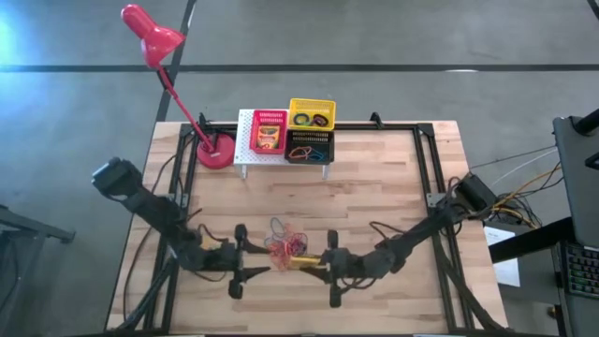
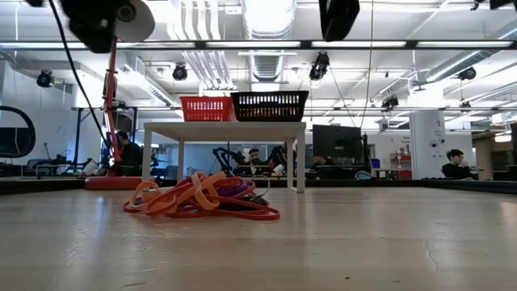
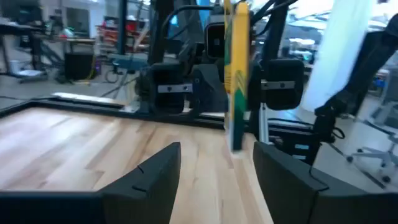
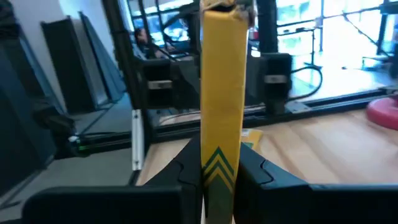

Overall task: Pick & Place Office Desk Supplies
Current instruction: Put the yellow crayon box into the red bin on the shelf

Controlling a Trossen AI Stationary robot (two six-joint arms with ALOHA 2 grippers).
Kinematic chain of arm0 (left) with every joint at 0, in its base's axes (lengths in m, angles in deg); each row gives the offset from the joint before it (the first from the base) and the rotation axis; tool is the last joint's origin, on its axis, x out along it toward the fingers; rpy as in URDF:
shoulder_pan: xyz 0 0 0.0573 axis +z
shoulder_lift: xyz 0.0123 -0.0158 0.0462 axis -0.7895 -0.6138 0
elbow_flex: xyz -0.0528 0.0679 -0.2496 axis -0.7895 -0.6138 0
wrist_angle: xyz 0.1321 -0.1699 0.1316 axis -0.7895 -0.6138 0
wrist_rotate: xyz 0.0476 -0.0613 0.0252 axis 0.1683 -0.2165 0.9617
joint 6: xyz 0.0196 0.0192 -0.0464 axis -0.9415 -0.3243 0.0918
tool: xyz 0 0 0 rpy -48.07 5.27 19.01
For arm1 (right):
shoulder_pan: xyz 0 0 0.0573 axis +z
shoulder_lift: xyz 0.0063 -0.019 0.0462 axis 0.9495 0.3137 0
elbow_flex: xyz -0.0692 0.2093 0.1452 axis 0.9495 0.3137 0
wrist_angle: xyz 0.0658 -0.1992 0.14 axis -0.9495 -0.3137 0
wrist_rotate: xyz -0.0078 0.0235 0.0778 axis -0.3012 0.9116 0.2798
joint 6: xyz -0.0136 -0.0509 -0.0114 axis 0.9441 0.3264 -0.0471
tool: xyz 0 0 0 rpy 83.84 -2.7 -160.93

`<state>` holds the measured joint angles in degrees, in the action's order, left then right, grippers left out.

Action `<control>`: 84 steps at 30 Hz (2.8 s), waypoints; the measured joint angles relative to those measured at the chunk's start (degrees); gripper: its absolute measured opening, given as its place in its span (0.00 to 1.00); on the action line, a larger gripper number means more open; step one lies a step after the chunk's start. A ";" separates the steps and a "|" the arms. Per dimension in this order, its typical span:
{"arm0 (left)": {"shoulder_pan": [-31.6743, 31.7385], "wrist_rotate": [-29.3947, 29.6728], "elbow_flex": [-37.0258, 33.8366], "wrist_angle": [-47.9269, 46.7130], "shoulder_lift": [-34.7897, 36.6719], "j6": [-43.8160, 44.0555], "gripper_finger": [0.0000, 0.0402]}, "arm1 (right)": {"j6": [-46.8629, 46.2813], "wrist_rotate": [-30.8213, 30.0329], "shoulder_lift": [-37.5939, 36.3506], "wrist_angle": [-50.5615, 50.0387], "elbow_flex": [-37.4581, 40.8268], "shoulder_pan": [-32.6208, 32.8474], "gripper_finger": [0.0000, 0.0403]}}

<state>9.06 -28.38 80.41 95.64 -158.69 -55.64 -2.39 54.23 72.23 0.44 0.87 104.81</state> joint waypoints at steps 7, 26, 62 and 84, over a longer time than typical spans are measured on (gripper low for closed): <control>5.01 -13.14 5.30 -1.68 -2.31 0.01 0.59 | 0.11 0.62 1.17 0.08 -0.79 -0.32 0.10; 7.47 -12.94 21.00 -25.01 -3.27 -1.55 0.39 | 0.63 0.53 1.00 -1.00 -1.16 -0.25 0.11; 20.49 -8.67 33.73 -72.27 13.78 5.11 0.09 | -22.00 -16.94 -7.75 -46.51 -0.85 1.86 0.33; 76.22 -42.13 33.48 -78.55 15.23 8.71 0.10 | -3.43 -19.88 -7.24 -46.75 -0.59 -3.17 0.23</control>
<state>85.28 -70.52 113.89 17.09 -143.46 -46.93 -5.82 34.35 64.99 -46.31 0.28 101.64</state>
